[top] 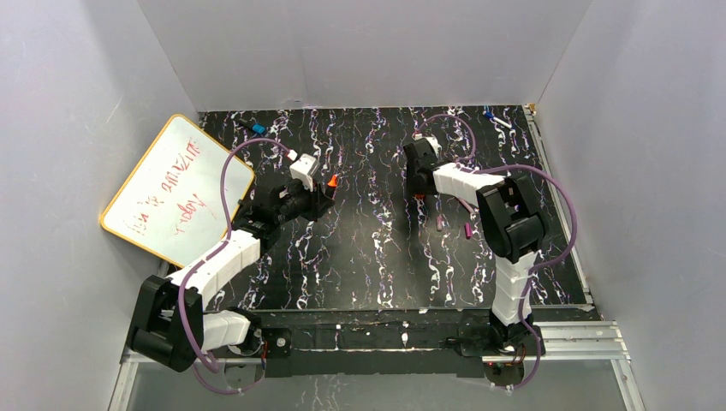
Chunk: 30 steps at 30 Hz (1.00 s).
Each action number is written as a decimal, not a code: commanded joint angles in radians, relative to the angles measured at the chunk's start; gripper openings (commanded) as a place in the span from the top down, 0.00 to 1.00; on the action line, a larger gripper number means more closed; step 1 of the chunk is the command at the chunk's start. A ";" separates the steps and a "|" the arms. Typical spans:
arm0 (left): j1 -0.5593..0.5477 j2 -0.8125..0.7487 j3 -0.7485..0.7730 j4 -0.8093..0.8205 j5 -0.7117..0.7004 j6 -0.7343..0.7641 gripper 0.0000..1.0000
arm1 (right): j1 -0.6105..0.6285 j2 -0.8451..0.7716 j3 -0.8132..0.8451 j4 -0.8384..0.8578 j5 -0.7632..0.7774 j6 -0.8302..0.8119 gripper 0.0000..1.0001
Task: Insert the pens into the pen caps
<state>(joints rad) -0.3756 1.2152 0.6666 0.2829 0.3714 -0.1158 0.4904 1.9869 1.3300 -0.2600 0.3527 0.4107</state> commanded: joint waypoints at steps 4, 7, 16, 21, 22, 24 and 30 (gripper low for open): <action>0.004 -0.027 -0.004 -0.007 -0.014 0.011 1.00 | -0.002 0.046 0.052 0.005 0.019 -0.043 0.50; 0.004 -0.022 -0.001 -0.007 -0.013 0.013 1.00 | -0.004 0.052 0.056 0.018 0.018 -0.052 0.50; 0.004 -0.027 -0.002 -0.010 -0.015 0.013 1.00 | -0.007 0.039 0.027 0.012 -0.003 -0.053 0.70; 0.004 -0.030 -0.004 -0.007 -0.010 0.010 1.00 | -0.009 0.023 0.006 0.011 -0.009 -0.048 0.89; 0.004 -0.031 -0.006 -0.005 -0.008 0.008 1.00 | -0.009 0.019 0.006 0.009 -0.013 -0.046 0.90; 0.004 -0.034 -0.012 0.000 -0.003 -0.002 1.00 | -0.009 -0.001 -0.002 0.012 -0.022 -0.039 0.91; -0.006 -0.053 -0.074 0.080 0.074 -0.143 1.00 | 0.030 -0.240 -0.142 0.168 -0.074 0.018 0.91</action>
<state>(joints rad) -0.3759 1.2129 0.6453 0.2985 0.3809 -0.1547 0.4900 1.9381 1.2591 -0.1925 0.3206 0.3737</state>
